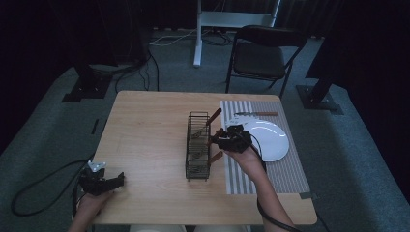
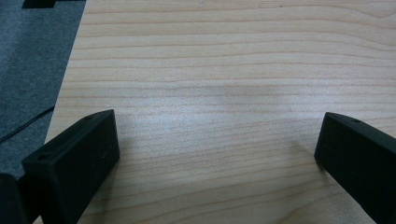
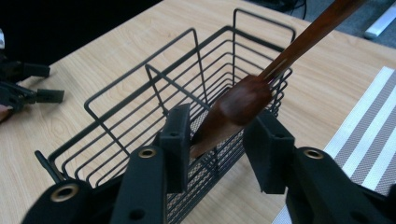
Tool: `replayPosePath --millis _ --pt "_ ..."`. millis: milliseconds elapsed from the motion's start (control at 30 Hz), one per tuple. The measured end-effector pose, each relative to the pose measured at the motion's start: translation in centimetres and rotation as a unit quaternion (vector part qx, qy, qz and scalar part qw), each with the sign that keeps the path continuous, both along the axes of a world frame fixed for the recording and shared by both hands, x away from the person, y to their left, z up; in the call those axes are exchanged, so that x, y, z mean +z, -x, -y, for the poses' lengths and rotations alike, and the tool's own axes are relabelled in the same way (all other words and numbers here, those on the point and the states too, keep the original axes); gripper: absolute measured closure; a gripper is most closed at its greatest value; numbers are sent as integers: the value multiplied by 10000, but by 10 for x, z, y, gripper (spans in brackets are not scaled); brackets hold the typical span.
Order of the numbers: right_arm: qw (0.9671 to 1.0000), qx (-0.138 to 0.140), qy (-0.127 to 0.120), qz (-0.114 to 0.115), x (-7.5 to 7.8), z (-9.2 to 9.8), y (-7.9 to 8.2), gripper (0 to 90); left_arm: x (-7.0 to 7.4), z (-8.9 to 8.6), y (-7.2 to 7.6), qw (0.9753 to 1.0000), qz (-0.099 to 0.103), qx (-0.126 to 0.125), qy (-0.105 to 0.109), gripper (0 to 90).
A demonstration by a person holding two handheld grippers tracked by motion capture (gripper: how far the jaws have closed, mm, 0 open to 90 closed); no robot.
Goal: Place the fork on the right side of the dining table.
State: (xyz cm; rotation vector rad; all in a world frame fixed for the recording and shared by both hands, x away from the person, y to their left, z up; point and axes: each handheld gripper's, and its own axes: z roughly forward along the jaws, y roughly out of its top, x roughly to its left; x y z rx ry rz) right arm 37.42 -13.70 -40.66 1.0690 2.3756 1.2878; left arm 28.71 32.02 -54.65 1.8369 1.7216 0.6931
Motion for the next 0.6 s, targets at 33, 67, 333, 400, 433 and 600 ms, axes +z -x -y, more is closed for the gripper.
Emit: replayPosePath --millis 33,67,333,400,433,600 --pt "10000 27 -5 -23 -1 -1 0 646 0 0 0 10000 9 7 7 2" --pt "10000 63 -26 -68 -3 -1 -1 662 0 0 0 10000 9 7 6 2" --pt "9994 224 -126 -228 -9 1 -1 739 0 0 0 10000 7 7 6 2" --pt "9987 336 -268 -285 -8 2 -1 756 0 0 0 10000 10 9 5 2" --pt "9986 358 -275 -285 -7 2 -1 757 0 0 0 10000 8 9 5 2" --pt "9988 387 -208 -228 -5 0 0 758 0 0 0 10000 8 7 7 2"
